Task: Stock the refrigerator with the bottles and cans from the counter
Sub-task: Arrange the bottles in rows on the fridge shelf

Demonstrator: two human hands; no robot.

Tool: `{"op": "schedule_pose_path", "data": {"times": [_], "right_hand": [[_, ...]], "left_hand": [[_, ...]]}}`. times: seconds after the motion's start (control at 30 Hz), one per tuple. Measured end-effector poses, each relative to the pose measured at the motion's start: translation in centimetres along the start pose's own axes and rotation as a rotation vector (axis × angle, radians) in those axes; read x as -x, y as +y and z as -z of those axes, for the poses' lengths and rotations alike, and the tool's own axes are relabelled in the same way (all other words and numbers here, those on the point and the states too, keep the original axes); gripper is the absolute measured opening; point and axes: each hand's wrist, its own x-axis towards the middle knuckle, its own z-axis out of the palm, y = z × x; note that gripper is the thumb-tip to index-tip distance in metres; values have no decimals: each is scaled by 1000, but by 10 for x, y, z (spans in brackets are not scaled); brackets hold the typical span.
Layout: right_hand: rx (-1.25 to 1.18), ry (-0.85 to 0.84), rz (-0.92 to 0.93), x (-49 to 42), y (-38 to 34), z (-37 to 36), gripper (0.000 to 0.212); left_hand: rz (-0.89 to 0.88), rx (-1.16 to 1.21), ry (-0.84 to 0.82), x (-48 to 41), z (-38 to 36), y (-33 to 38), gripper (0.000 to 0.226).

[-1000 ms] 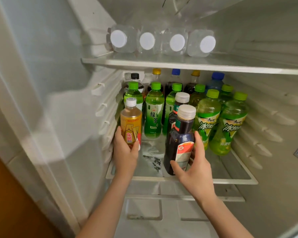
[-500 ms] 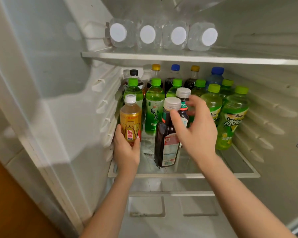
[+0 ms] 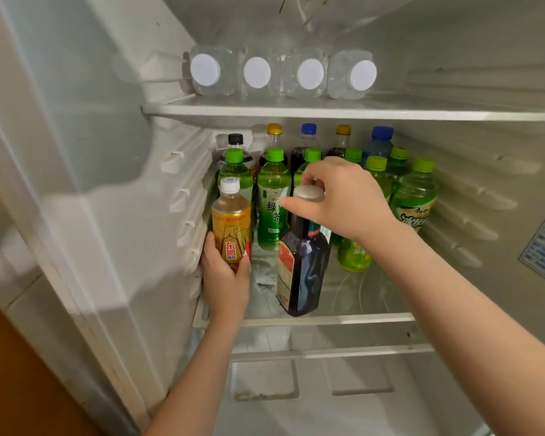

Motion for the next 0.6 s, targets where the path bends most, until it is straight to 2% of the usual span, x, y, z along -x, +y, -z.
{"op": "schedule_pose_path", "data": {"times": [0.07,0.17,0.23,0.37,0.43,0.53,0.6], "right_hand": [[-87,-50,-1,1,4,3,30],[-417,-315,-51,6,15,13,23],[-419,-294,-71,9,19,13,29],[-157,-44,-176,15,13,-3,50],[-202,3,-256,23,10,-11,54],[-374,-119,-364,48,15,-24,52],[-447,-226,-391,72,17,-35,64]], "left_hand": [[2,2,-6,0,1,0,75],[-4,1,1,1,1,0,74],[-17,-6,8,1,1,0,74],[-32,-21,11,1,0,-2,74],[-43,-12,0,1,0,-2,74],[-17,-19,-2,0,-1,-3,75],[9,-34,2,-1,-2,-4,76]]}}
